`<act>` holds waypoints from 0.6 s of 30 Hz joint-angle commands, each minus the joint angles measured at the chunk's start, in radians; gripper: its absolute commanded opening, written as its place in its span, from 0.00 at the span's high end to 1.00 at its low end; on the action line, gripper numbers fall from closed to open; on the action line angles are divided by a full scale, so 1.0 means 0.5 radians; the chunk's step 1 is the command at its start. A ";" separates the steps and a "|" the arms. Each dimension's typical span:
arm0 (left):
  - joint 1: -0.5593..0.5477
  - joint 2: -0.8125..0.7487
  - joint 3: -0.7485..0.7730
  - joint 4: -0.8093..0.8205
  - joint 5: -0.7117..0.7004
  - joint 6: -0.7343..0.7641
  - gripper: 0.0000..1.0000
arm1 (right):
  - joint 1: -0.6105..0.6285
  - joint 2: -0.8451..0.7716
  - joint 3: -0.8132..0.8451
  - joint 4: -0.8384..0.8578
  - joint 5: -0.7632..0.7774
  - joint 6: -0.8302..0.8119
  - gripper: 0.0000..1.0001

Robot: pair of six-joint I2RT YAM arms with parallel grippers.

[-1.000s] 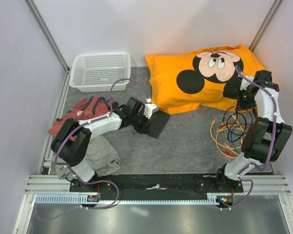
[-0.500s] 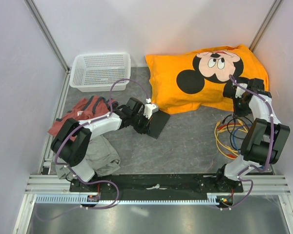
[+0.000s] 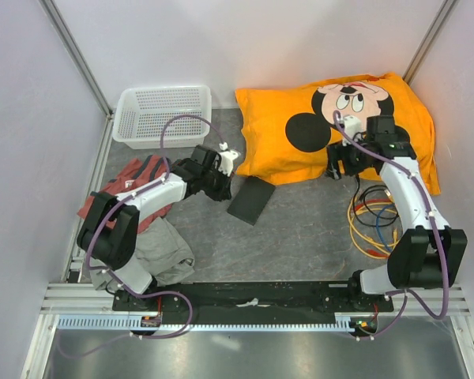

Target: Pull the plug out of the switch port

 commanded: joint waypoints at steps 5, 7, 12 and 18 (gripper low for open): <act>0.134 0.112 0.089 0.045 -0.438 -0.264 0.99 | 0.422 0.087 0.022 0.116 -0.289 0.255 0.22; 0.137 0.177 0.114 0.076 -0.432 -0.239 0.99 | 0.468 0.142 0.059 0.131 -0.285 0.294 0.22; 0.156 0.495 0.402 0.058 -0.288 -0.144 0.98 | 0.493 0.145 0.059 0.122 -0.292 0.322 0.22; 0.070 0.588 0.519 0.086 -0.009 -0.116 0.98 | 0.490 -0.044 -0.143 0.155 -0.221 0.316 0.21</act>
